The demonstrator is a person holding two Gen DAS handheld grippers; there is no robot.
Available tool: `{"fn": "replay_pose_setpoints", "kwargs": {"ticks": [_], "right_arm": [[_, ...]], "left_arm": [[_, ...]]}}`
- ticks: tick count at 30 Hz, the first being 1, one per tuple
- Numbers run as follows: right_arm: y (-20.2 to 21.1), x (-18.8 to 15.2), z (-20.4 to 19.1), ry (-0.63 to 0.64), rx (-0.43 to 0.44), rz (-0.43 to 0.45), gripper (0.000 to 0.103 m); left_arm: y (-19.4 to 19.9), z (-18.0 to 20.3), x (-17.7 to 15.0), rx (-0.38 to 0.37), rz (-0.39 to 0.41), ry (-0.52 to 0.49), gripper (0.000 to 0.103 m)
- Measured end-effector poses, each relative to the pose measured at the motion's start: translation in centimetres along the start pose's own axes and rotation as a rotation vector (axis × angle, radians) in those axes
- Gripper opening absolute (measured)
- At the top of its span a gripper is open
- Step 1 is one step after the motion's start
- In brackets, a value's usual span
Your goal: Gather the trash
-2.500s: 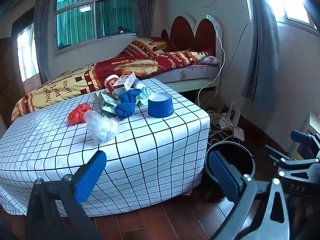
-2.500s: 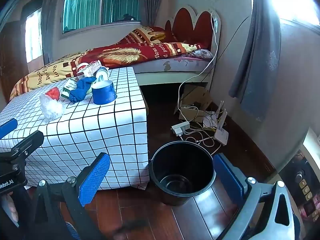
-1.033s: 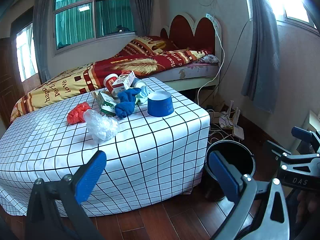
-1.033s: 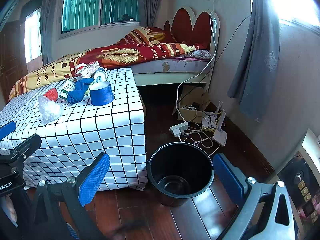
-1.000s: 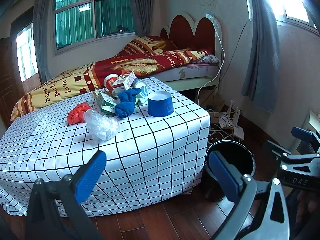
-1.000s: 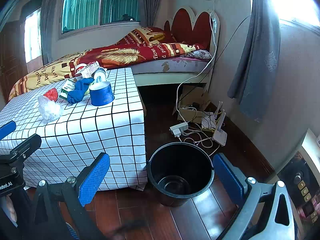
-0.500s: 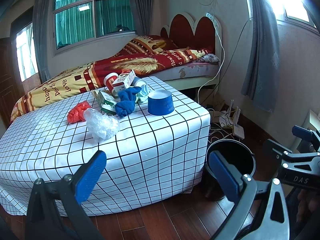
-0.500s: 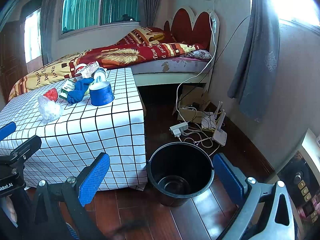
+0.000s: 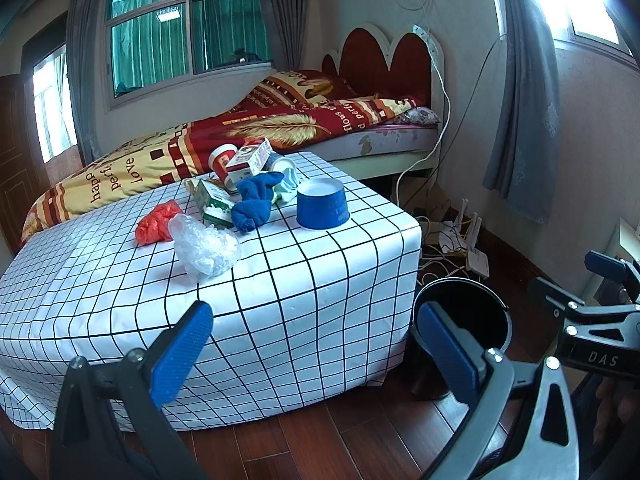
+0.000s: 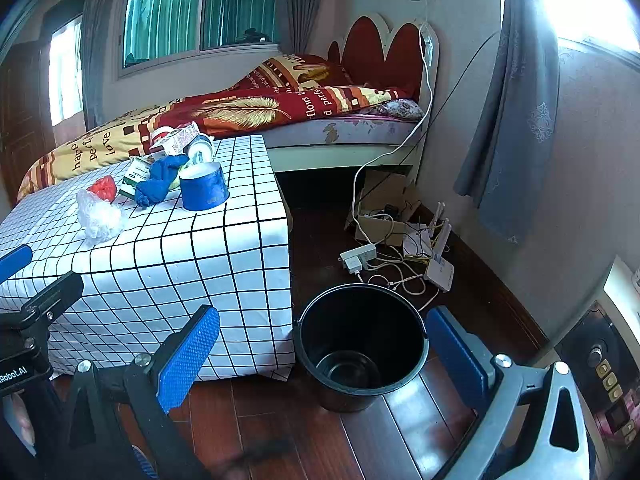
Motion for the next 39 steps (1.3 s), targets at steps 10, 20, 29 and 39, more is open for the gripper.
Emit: {"fn": "replay_pose_setpoints", "kwargs": {"ticks": [10, 20, 29, 39], "right_arm": [[0.1, 0.2, -0.2, 0.009, 0.012, 0.002, 0.103], [-3.3, 2.6, -3.4, 0.110, 0.092, 0.019, 0.103], [-11.2, 7.1, -7.1, 0.151, 0.180, 0.000, 0.103], [-19.7, 11.4, -12.5, 0.173, 0.305, -0.045, 0.103]], "left_arm": [[-0.2, -0.7, -0.1, 0.006, -0.006, 0.007, 0.103], [-3.5, -5.9, 0.9, 0.056, -0.040, 0.097, 0.102], [-9.5, -10.6, 2.1, 0.121, -0.081, 0.158, 0.093], [-15.4, -11.7, 2.4, 0.094, -0.139, 0.214, 0.080]]}}
Point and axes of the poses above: each gripper's, at about its wrist camera, not at the fingertips, and y roughly against the way its jaws point, z to its right, x to its top, the point moved 6 cm from there along -y, roughly the way its jaws point, and after that the axes turned 3 degrees about x, right-handed, at the moved point
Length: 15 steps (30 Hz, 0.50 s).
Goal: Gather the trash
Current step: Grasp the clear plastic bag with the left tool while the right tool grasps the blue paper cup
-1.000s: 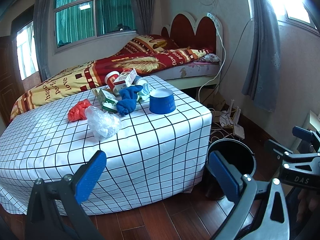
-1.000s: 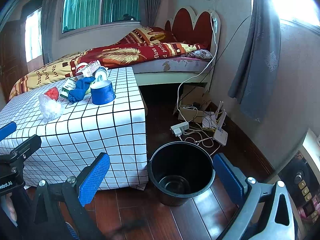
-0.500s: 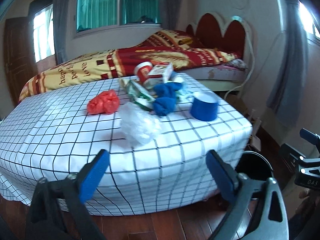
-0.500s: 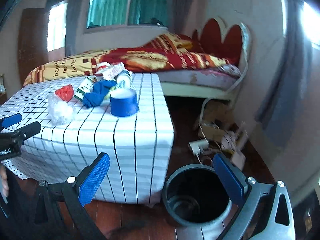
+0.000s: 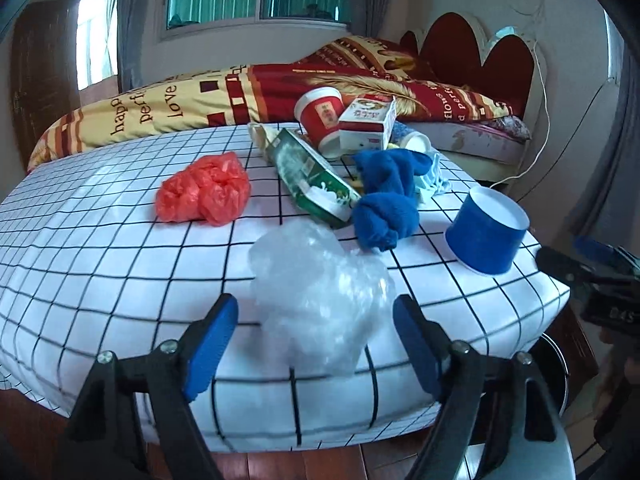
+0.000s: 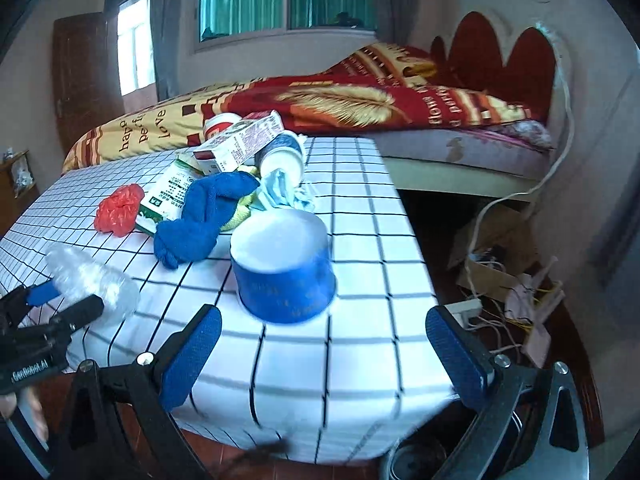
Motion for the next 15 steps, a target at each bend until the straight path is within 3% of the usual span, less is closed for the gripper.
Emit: {"fn": "replay_pose_setpoints", "kwargs": {"ticks": [3, 7, 15], "right_arm": [[-2.4, 0.7, -0.5, 0.015, 0.014, -0.026, 0.101], [-4.6, 1.2, -0.9, 0.024, 0.037, -0.058, 0.090], [-6.8, 1.7, -1.7, 0.054, 0.059, -0.087, 0.088]], "left_arm": [[-1.0, 0.4, 0.3, -0.010, -0.006, -0.003, 0.077], [-1.7, 0.7, 0.5, -0.031, -0.009, -0.010, 0.068], [-2.7, 1.3, 1.1, -0.088, -0.011, -0.013, 0.047]]}}
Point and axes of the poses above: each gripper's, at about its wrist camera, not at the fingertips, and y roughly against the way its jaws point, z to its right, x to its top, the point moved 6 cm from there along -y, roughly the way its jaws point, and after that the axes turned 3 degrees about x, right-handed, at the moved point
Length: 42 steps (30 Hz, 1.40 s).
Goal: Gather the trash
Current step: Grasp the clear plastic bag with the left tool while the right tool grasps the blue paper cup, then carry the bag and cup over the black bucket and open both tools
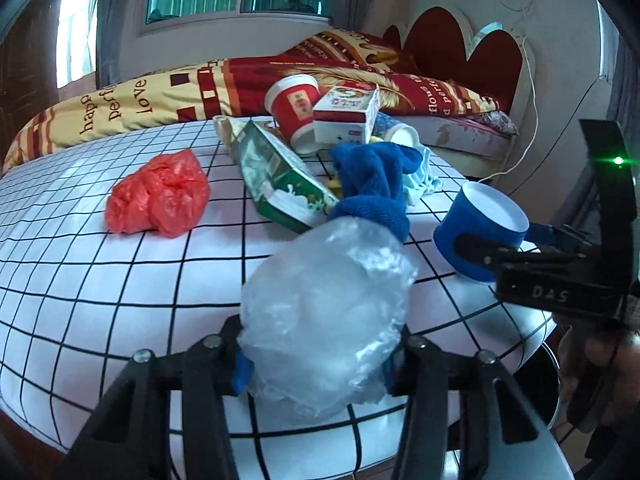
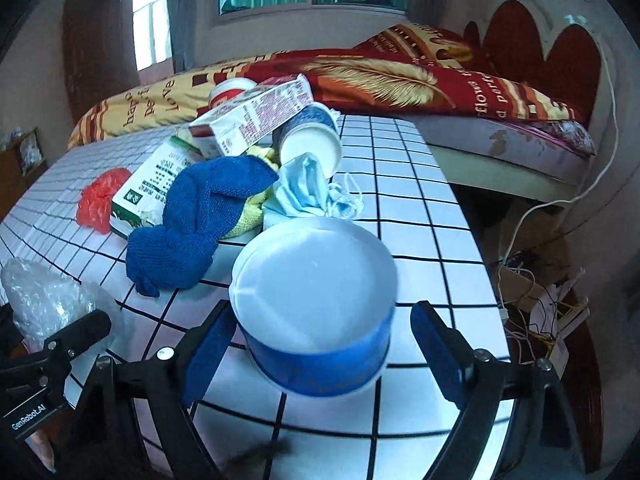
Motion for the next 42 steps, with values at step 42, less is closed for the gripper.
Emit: {"fn": "replay_pose_setpoints", "kwargs": {"ticks": [42], "right_arm": [[20.9, -16.5, 16.7, -0.163, -0.225, 0.113, 0.078]], "left_arm": [[6.8, 22.5, -5.3, -0.426, 0.001, -0.361, 0.045]]}}
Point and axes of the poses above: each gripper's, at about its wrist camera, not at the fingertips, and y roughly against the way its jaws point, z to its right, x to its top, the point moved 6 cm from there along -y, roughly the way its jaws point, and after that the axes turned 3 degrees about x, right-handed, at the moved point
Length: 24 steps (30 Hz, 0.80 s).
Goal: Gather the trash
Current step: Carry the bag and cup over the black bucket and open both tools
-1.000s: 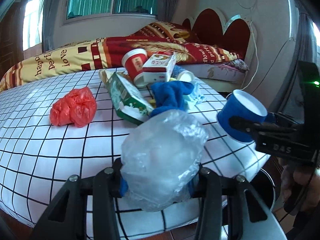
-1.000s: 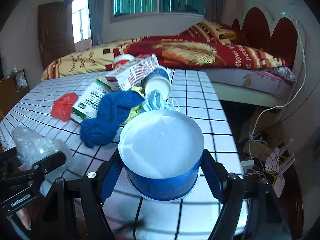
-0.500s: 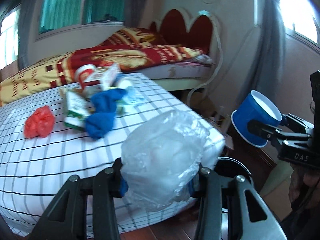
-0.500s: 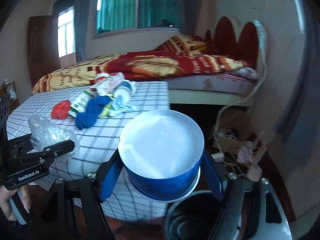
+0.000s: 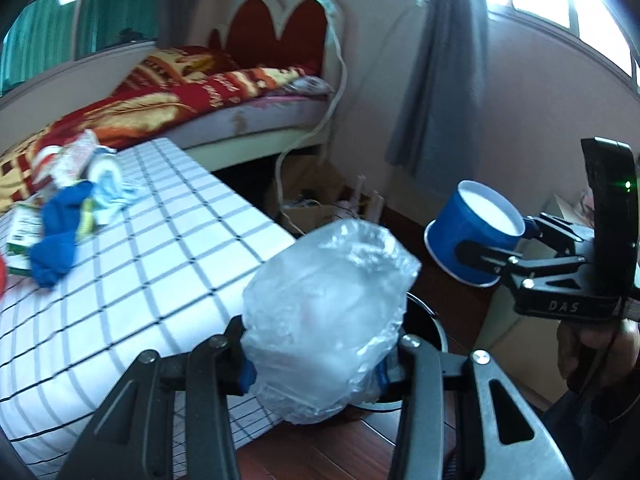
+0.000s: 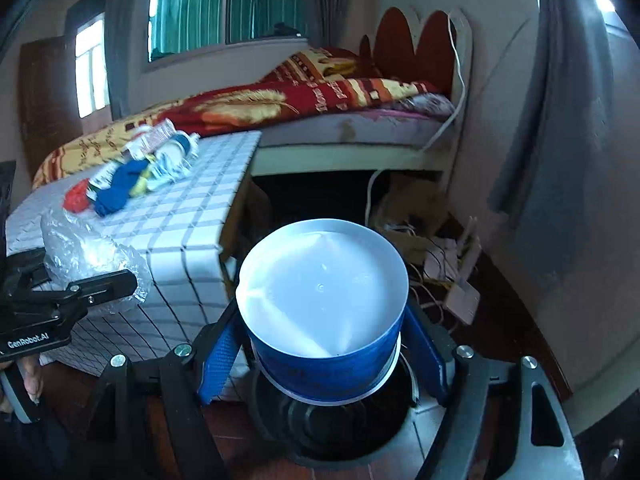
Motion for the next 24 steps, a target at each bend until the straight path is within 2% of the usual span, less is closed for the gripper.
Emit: {"fn": "replay_pose_setpoints", "kwargs": {"ticks": [3, 10, 17, 18, 19, 20, 21, 22, 24], "right_arm": [[-0.5, -2.1, 1.3, 0.000, -0.012, -0.036, 0.078], [-3.2, -7.0, 4.0, 0.017, 0.000, -0.145, 0.078], [-7.5, -9.1, 3.9, 0.120, 0.052, -0.237, 0.079], [-8.6, -9.5, 3.7, 0.144, 0.071, -0.253, 0.079], [-9.4, -9.9, 3.5, 0.172, 0.071, -0.259, 0.083], [-10.2, -10.3, 3.6, 0.200, 0.041, -0.270, 0.099], [-11.5, -11.2, 4.1, 0.226, -0.009, -0.316, 0.101], [-12.3, -11.9, 4.5, 0.220, -0.012, -0.358, 0.101], [-13.0, -12.9, 5.4, 0.178, -0.003, -0.407, 0.101]], "left_arm": [[-1.9, 1.5, -0.8, -0.059, -0.040, -0.019, 0.045], [-6.5, 4.1, -3.0, -0.136, -0.144, -0.060, 0.045], [-10.8, 5.9, -4.1, -0.200, -0.248, -0.076, 0.046], [-11.7, 6.1, -4.4, -0.233, -0.283, -0.065, 0.049], [-12.4, 5.9, -4.6, -0.215, -0.295, -0.049, 0.061], [-12.9, 5.6, -4.8, -0.177, -0.309, -0.045, 0.070], [-13.1, 5.3, -4.9, -0.158, -0.314, -0.037, 0.087], [-12.9, 5.0, -5.0, -0.156, -0.313, -0.019, 0.097], [-12.3, 4.3, -5.1, -0.121, -0.296, -0.014, 0.101]]}}
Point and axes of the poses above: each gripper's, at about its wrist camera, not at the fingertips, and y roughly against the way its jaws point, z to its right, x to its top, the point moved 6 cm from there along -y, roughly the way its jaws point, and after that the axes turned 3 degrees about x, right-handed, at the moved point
